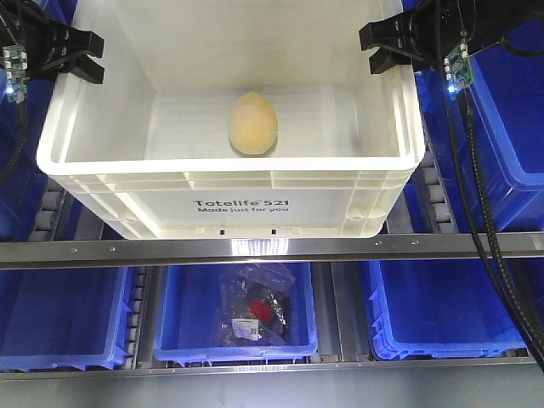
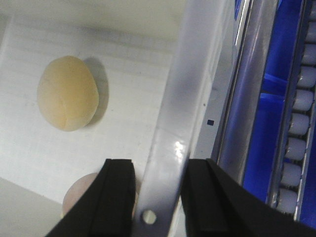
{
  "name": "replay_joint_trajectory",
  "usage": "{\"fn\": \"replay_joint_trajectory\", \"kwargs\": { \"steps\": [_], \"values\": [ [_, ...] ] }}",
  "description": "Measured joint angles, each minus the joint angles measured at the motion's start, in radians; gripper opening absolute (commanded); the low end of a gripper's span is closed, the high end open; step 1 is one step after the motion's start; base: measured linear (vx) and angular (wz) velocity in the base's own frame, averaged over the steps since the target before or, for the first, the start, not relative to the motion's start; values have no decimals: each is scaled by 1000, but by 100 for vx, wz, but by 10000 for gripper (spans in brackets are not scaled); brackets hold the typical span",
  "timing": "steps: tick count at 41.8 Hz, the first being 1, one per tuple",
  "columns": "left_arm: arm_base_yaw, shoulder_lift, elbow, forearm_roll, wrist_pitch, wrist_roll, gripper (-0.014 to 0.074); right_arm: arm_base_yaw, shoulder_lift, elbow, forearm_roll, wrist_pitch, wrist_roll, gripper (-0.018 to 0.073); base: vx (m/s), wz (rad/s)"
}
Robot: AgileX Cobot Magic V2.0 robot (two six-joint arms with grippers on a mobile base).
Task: Place moving items into box and shelve
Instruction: 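Push the held tote forward onto the shelf's roller lane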
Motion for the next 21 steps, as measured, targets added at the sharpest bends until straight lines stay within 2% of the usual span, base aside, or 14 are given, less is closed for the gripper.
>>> {"fn": "replay_joint_trajectory", "kwargs": {
  "steps": [21],
  "values": [
    [0, 23, 0, -26, -39, 10, 0, 0, 0, 0, -19, -79, -12, 0, 0, 0]
  ]
}}
